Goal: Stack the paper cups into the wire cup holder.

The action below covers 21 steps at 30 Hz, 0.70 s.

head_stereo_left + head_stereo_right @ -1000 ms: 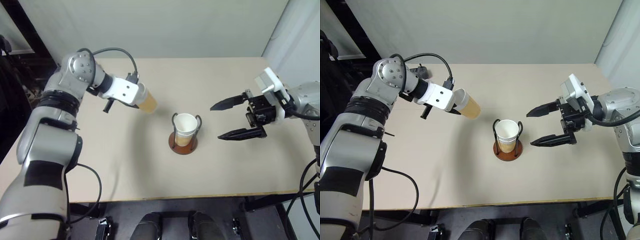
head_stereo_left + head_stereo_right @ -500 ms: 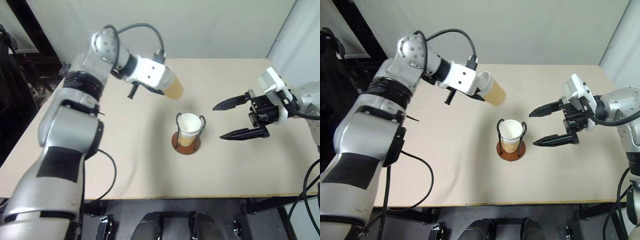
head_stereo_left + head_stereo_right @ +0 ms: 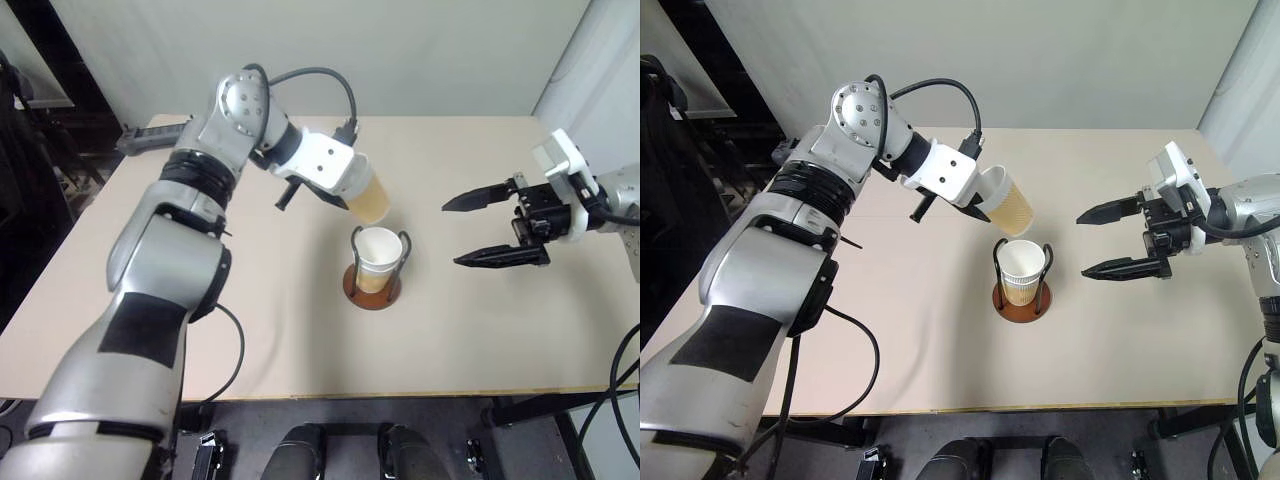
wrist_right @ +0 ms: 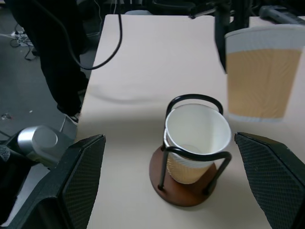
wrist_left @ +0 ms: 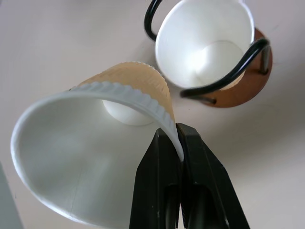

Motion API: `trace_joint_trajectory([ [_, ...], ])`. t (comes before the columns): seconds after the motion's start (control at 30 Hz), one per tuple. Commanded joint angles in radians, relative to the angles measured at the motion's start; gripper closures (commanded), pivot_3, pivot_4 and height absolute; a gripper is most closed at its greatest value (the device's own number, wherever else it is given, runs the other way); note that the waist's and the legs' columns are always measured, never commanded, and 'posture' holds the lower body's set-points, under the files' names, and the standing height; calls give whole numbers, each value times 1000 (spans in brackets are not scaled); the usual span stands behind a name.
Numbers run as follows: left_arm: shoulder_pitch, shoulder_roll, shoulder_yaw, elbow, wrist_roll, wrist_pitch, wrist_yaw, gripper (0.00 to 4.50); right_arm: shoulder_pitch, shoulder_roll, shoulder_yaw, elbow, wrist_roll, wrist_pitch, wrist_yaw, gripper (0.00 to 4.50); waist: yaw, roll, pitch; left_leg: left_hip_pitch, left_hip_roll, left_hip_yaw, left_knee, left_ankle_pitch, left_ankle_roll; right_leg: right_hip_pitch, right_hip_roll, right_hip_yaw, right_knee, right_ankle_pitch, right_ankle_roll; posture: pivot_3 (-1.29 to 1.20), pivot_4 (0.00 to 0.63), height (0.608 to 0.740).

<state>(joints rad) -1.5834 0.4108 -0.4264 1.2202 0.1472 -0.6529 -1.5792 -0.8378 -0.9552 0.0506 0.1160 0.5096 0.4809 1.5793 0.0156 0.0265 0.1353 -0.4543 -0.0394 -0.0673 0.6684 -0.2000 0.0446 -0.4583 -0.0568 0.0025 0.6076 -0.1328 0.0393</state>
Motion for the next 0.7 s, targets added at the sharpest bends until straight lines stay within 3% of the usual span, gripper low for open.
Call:
trace_joint_trajectory([
  [0.03,-27,-30,-5,-25,-46,25,-35,4467,-33,-13,-23,-1,-8,-22,17,0,1,0,0,0,0,1,0,0,0,0,0,0,0,0,0,0,150,740],
  [0.5,-146,-90,-13,6,-17,51,-35,4467,-39,-32,-26,-4,-15,-8,35,0,3,0,0,0,0,1,1,-1,1,1,0,0,-2,1,1,0,150,740],
  [0.7,-167,-53,-181,12,-20,5,-35,4467,-44,-46,-18,0,-9,-2,35,0,3,0,0,2,0,1,1,-1,2,3,0,0,-2,0,2,0,150,740],
])
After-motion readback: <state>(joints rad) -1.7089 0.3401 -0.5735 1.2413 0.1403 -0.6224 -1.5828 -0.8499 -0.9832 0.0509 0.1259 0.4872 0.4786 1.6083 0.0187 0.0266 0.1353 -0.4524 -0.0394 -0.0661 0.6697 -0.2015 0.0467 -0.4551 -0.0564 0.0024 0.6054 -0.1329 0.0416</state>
